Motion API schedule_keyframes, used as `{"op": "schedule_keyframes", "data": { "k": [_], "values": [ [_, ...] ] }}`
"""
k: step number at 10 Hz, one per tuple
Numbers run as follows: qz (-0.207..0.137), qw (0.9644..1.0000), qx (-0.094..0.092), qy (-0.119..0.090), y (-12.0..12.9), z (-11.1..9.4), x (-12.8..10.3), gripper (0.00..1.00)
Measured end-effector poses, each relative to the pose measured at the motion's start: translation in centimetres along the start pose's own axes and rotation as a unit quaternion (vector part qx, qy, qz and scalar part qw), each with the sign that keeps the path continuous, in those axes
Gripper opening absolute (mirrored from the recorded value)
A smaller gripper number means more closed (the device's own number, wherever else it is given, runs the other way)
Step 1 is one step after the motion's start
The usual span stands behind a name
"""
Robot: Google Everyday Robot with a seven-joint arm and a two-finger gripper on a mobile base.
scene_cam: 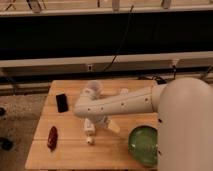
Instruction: Place the bottle in the ceramic bowl
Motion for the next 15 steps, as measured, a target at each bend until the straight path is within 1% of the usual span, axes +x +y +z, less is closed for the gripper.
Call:
{"op": "schedule_keyframes", "data": {
  "k": [1, 2, 4, 5, 6, 7, 8, 9, 10, 11, 12, 13, 14, 15],
  "values": [
    [-0.002, 1.0000, 0.008, -0.002, -0.3, -0.5, 0.5, 0.80],
    [-0.008, 0.9998, 0.017, -0.002, -0.4, -1.5, 1.9, 0.80],
    [-0.019, 0.9992, 0.035, -0.003, -0.9, -4.1, 4.4, 0.80],
    [-0.028, 0.9982, 0.053, -0.009, -1.4, -6.0, 5.8, 0.80],
    [-0.035, 0.9972, 0.064, -0.017, -1.8, -6.9, 6.5, 0.80],
    [-0.044, 0.9960, 0.074, -0.024, -2.3, -7.6, 6.5, 0.80],
    [-0.062, 0.9931, 0.093, -0.038, -3.5, -8.3, 5.8, 0.80],
    [-0.080, 0.9899, 0.107, -0.049, -4.7, -8.5, 4.9, 0.80],
    [-0.094, 0.9872, 0.116, -0.057, -5.7, -8.4, 4.2, 0.80],
    [-0.116, 0.9829, 0.126, -0.068, -7.0, -7.7, 3.1, 0.80],
    [-0.132, 0.9795, 0.132, -0.074, -7.7, -6.6, 2.4, 0.80],
    [-0.145, 0.9768, 0.138, -0.076, -8.5, -5.8, 1.8, 0.80],
    [-0.160, 0.9731, 0.146, -0.077, -9.5, -5.4, 1.0, 0.80],
    [-0.177, 0.9697, 0.150, -0.074, -10.7, -4.7, 0.3, 0.80]
  ]
}}
